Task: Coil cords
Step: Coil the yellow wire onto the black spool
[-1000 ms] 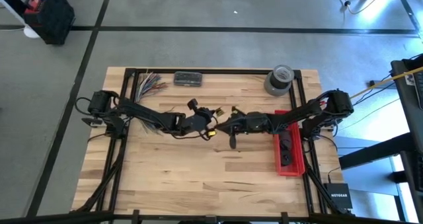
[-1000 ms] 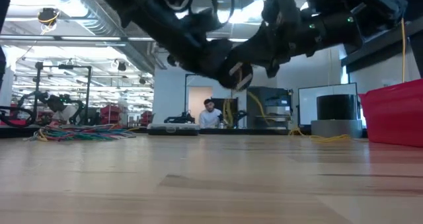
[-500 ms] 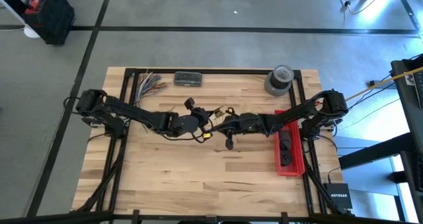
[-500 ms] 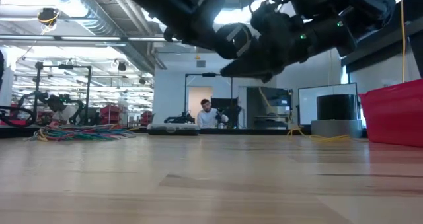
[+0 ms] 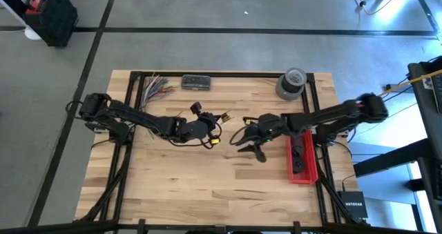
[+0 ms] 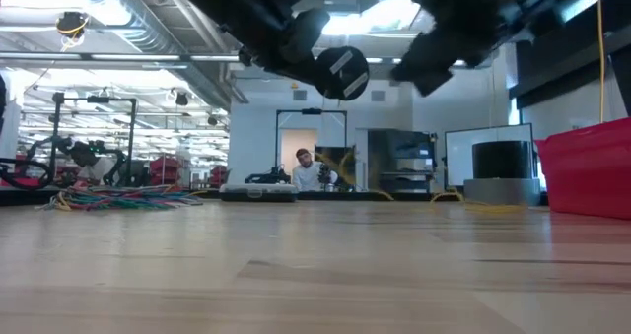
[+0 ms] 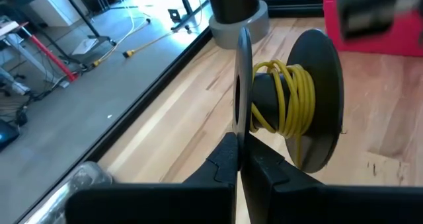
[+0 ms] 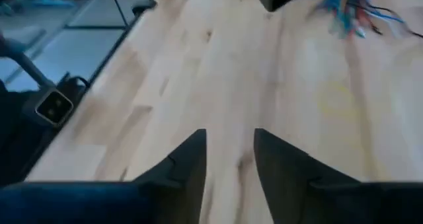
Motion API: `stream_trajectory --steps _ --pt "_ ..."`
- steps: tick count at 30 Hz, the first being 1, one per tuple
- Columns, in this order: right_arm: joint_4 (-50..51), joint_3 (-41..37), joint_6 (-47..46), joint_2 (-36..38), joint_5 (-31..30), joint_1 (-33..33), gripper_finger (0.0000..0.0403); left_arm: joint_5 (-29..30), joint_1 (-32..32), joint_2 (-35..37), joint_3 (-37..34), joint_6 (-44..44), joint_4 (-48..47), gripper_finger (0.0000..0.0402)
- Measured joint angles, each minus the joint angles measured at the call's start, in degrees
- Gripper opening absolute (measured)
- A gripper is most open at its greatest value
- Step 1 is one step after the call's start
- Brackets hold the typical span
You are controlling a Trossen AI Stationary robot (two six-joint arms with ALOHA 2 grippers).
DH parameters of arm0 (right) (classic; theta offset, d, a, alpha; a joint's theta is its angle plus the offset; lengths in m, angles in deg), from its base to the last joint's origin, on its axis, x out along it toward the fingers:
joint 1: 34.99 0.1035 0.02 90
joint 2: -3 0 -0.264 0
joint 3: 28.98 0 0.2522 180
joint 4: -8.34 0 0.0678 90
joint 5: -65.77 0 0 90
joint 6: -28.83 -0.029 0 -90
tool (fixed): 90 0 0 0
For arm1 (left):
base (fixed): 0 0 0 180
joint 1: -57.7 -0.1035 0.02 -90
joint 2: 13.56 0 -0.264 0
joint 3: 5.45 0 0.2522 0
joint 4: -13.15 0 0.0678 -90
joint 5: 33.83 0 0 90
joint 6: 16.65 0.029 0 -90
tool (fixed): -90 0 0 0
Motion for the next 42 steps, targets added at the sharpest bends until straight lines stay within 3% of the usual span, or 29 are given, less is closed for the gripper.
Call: stream_trajectory --steps 3,8,11,13,18,26,31,35,37,42 --pt "7.3 0.0 2.2 4.3 -7.6 1.4 0.014 0.0 0.0 0.0 0.0 0.0 -0.5 0.0" --pt "10.1 -1.9 5.2 5.7 -28.9 3.5 0.0137 0.0 0.0 0.0 0.0 0.0 0.0 0.0" --pt "6.0 -5.0 6.0 3.8 -34.4 3.0 0.0136 0.0 0.0 0.0 0.0 0.0 -0.1 0.0" --pt "0.1 -7.1 7.0 1.6 -34.8 1.8 0.0136 0.0 0.0 0.0 0.0 0.0 0.0 0.0" --pt "-13.4 -9.7 10.1 -5.6 -28.0 -2.0 0.0136 0.0 0.1 0.0 0.0 0.0 -0.4 0.0" --pt "-22.5 -8.6 15.2 -17.7 -22.2 -3.8 0.0136 -0.1 0.1 0.0 0.0 0.0 -0.6 0.0" --pt "-22.7 -5.8 16.9 -21.9 -24.5 -3.7 0.0127 -0.2 0.2 0.0 0.0 0.0 -0.5 0.0" --pt "-15.9 -4.2 18.8 -20.9 -27.2 -3.7 0.0057 0.5 0.6 0.3 0.0 -0.3 -1.7 0.0" --pt "-11.3 -4.1 19.1 -18.6 -27.5 -3.3 0.0017 3.3 1.2 1.5 0.0 -1.7 -3.9 0.0" --pt "-6.5 -3.9 19.0 -14.3 -29.5 -2.5 0.0011 13.7 3.9 7.1 0.0 -3.8 -11.9 0.0"
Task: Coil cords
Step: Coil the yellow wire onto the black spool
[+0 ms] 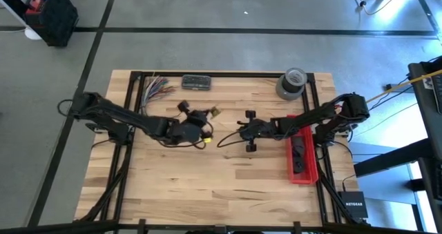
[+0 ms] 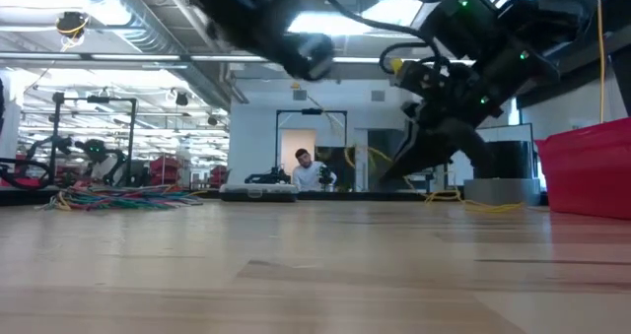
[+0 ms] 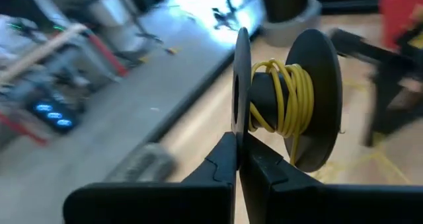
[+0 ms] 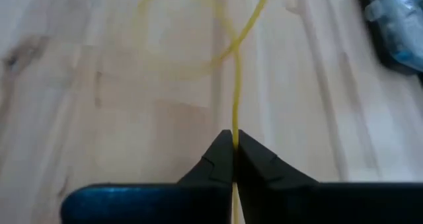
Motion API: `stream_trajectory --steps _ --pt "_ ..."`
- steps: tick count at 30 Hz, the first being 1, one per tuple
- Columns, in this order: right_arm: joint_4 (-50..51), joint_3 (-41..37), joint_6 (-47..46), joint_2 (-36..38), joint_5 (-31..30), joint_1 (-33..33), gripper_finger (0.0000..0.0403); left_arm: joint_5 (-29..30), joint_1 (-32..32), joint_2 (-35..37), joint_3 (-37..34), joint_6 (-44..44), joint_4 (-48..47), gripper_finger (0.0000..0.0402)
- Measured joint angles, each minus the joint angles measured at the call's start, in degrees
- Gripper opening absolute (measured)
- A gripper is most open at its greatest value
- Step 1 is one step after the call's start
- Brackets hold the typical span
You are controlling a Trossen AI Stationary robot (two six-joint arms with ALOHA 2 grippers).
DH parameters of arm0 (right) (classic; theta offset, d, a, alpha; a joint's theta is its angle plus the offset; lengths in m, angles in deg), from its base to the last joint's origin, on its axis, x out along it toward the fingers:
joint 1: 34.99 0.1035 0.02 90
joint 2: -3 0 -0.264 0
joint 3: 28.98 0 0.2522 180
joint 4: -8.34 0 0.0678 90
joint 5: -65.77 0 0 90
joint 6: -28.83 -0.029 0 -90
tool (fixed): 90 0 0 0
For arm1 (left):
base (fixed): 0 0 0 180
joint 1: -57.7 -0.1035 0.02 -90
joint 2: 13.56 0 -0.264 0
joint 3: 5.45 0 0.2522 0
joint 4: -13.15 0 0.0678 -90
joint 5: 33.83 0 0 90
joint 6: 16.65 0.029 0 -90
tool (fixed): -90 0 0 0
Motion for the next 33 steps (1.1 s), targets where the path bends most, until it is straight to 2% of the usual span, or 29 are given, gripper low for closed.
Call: stream_trajectory --steps 3,5,11,15,20,28,33 --pt "0.7 0.0 0.0 -0.1 2.4 0.0 0.0007 7.9 0.8 5.2 0.0 3.9 -2.5 0.0" --pt "0.3 0.0 -1.2 -0.7 2.5 0.0 0.0008 11.1 0.6 9.7 0.0 6.1 -3.5 0.0" --pt "4.3 0.0 -3.9 -1.2 3.4 2.2 0.0005 11.2 0.2 21.8 0.0 7.1 -9.6 0.0" --pt "4.2 -0.1 -4.5 -1.2 3.3 3.4 0.0003 11.2 -0.1 25.5 0.0 7.0 -12.2 0.0" --pt "7.0 -0.1 -6.6 -1.2 3.2 3.4 0.0003 17.7 -1.7 29.2 -0.1 12.1 -12.7 0.0" --pt "2.6 -1.1 -8.2 -1.0 2.6 3.4 0.0003 15.0 -4.2 33.4 -0.2 13.4 -13.0 0.0" --pt "0.8 -1.4 -13.5 -1.3 3.3 3.3 0.0019 8.1 -4.2 31.7 -0.9 11.0 -12.1 0.0"
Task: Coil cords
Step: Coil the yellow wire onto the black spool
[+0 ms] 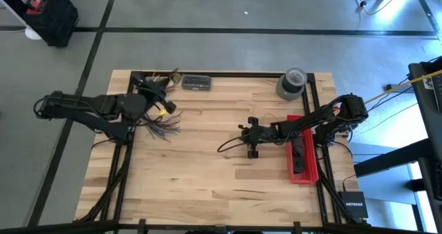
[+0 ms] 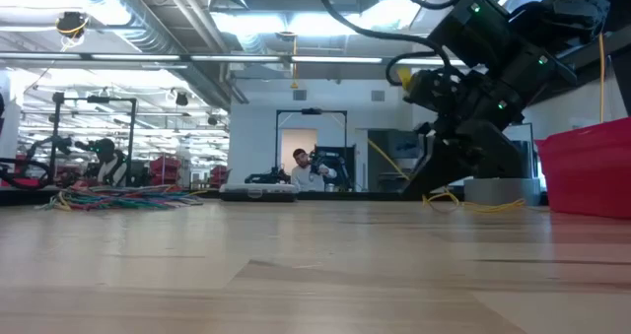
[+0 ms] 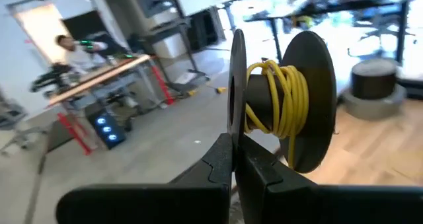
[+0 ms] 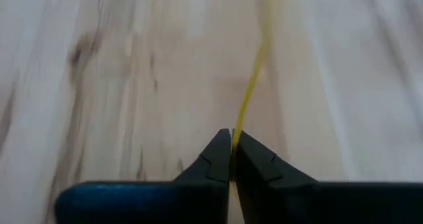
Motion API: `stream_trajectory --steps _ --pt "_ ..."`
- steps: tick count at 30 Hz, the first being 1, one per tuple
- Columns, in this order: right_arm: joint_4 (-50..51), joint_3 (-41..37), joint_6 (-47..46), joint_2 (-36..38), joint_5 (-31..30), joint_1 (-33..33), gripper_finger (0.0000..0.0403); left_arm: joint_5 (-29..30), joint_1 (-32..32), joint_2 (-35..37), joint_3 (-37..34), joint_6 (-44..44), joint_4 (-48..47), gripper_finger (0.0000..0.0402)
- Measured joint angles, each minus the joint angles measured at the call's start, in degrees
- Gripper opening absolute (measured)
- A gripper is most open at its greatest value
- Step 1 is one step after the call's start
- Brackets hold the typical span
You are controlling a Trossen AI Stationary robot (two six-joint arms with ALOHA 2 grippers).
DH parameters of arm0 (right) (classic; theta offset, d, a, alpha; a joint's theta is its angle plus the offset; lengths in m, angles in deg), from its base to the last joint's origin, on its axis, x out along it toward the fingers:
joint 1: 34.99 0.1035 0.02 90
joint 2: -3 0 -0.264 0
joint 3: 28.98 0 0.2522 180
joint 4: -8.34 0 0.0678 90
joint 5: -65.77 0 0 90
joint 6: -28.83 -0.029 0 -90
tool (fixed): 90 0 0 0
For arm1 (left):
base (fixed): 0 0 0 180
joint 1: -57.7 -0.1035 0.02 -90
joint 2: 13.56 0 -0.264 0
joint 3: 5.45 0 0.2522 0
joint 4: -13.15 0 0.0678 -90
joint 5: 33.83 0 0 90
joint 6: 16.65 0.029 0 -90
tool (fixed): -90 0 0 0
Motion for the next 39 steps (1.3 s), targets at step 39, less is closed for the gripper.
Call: stream_trajectory --steps 39 --pt "-19.5 16.4 13.0 -11.9 -1.6 -5.3 0.0136 -6.4 6.2 -14.3 -1.6 -10.3 -0.3 0.0"
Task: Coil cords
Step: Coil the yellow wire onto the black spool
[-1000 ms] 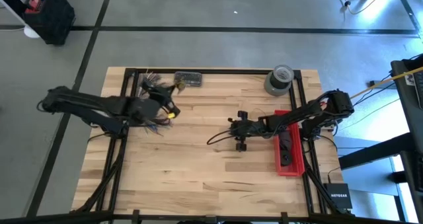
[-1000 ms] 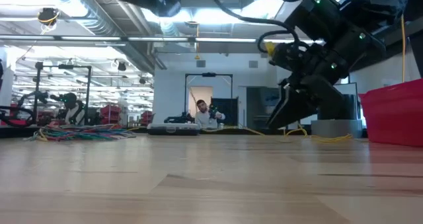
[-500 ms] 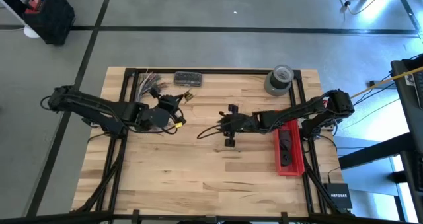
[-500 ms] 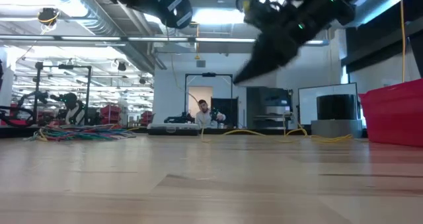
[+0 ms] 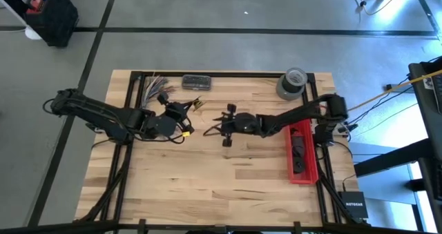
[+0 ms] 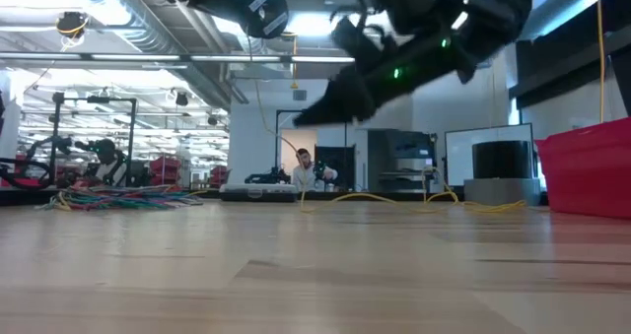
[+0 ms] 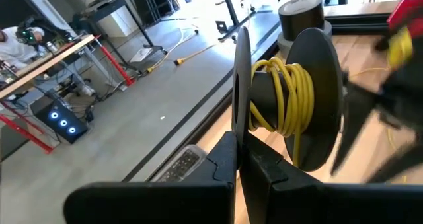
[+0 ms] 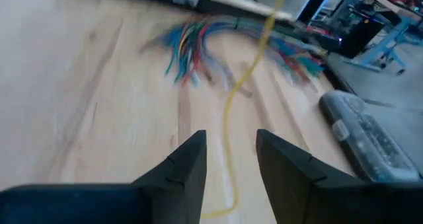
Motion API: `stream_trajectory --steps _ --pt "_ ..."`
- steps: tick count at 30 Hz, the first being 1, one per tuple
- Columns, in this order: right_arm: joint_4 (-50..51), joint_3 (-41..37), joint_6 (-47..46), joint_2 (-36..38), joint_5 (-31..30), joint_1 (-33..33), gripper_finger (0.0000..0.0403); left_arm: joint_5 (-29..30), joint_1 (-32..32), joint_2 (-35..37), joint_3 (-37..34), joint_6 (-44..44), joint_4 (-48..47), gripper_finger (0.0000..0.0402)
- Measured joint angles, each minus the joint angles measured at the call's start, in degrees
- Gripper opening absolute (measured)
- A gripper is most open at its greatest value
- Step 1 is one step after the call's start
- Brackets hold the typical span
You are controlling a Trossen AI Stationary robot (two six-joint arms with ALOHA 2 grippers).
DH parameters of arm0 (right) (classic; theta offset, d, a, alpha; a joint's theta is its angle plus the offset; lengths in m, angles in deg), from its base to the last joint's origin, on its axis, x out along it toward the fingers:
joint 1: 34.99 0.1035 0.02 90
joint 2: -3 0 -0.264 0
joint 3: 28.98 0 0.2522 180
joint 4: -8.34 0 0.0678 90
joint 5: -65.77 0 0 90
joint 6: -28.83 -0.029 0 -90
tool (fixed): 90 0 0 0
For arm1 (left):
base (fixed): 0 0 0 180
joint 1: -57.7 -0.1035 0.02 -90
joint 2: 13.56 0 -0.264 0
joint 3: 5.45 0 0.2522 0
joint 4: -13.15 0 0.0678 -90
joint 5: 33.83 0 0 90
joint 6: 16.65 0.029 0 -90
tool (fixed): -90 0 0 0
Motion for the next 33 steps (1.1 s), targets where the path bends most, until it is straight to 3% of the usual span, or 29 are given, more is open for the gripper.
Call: stream_trajectory --steps 12,15,19,23,33 --pt "-2.8 1.8 3.1 -7.6 -3.0 -0.4 0.0129 0.0 0.0 0.0 0.0 0.0 0.1 0.0" --pt "-3.4 1.9 5.0 -7.7 -4.6 -0.4 0.0097 0.0 0.0 0.0 0.0 0.0 0.0 0.0" --pt "-3.2 1.9 6.8 -7.7 -7.8 -0.3 0.0019 -0.3 0.1 -0.1 0.0 -0.2 -0.6 0.0" --pt "-1.2 1.9 7.3 -7.7 -9.9 -1.1 0.0018 -2.5 0.8 -0.1 0.0 0.3 -0.6 0.0" --pt "6.1 -2.2 1.8 2.1 -10.6 -7.9 0.0005 -5.4 2.9 -0.1 0.0 0.2 -5.9 0.0"
